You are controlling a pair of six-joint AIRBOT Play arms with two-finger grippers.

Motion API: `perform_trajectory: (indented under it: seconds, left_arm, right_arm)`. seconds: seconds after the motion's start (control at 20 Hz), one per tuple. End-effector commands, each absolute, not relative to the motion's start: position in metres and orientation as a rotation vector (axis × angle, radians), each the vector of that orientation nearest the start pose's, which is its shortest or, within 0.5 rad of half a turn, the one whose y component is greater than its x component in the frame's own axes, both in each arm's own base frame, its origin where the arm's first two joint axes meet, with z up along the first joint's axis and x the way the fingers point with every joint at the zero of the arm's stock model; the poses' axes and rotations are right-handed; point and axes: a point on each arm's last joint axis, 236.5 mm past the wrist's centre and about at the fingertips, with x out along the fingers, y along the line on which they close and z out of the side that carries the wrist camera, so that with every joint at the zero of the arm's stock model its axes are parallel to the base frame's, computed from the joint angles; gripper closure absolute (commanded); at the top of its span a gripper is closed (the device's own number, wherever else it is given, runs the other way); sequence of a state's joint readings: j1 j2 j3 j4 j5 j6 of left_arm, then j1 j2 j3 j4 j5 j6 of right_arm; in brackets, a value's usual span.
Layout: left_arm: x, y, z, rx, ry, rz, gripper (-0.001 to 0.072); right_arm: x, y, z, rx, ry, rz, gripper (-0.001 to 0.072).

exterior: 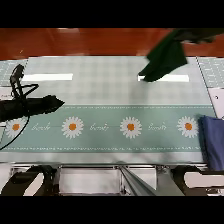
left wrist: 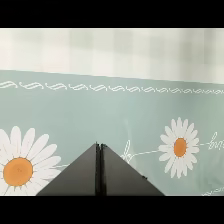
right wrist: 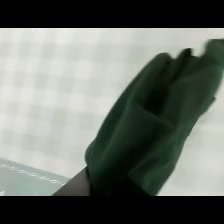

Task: Fold the shirts.

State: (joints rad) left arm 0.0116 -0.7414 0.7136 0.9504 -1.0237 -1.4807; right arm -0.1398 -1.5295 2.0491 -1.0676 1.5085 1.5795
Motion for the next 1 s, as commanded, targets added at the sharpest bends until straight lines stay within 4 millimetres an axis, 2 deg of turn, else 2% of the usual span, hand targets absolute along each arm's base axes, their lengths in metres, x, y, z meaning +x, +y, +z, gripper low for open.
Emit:
perform_trajectory:
  seconds: [0.0, 0.1, 0.2, 0.3, 0.45, 0.55, 0.65, 0.8, 0.95]
  left_arm:
    - [0.293, -0.114, 0.068, -0.482, 0.994, -0.352, 0.0686]
    - [0.293, -0.114, 0.068, -0.481, 0.994, -0.352, 0.0686]
    - [0.294, -0.114, 0.069, -0.465, 0.987, -0.36, 0.0686]
    - [0.297, -0.113, 0.07, -0.466, 0.974, -0.354, 0.0686]
    - [0.306, -0.109, 0.075, -0.47, 0.93, -0.336, 0.0686]
    - [0.315, -0.105, 0.079, -0.474, 0.889, -0.319, 0.0686]
    - [0.325, -0.1, 0.084, -0.477, 0.843, -0.3, 0.0686]
    - [0.334, -0.096, 0.091, -0.48, 0.796, -0.281, 0.0686]
    - [0.334, -0.095, 0.091, -0.463, 0.788, -0.286, 0.0686]
  right_arm:
    - [0.438, -0.044, 0.244, 0.438, 0.936, 0.115, 0.0689]
    - [0.415, -0.09, 0.244, 0.508, 0.948, 0.022, 0.0691]
    - [0.39, -0.123, 0.239, 0.587, 0.976, -0.04, 0.0691]
    - [0.36, -0.153, 0.226, 0.661, 1.02, -0.133, 0.0691]
    - [0.314, -0.186, 0.205, 0.714, 1.108, -0.277, 0.0691]
    - [0.286, -0.199, 0.2, 0.746, 1.11, -0.368, 0.0691]
    - [0.247, -0.211, 0.187, 0.782, 1.14, -0.499, 0.069]
    - [0.167, -0.221, 0.15, 0.84, 1.252, -0.747, 0.0688]
    - [0.081, -0.214, 0.114, 0.916, 1.375, -0.999, 0.0687]
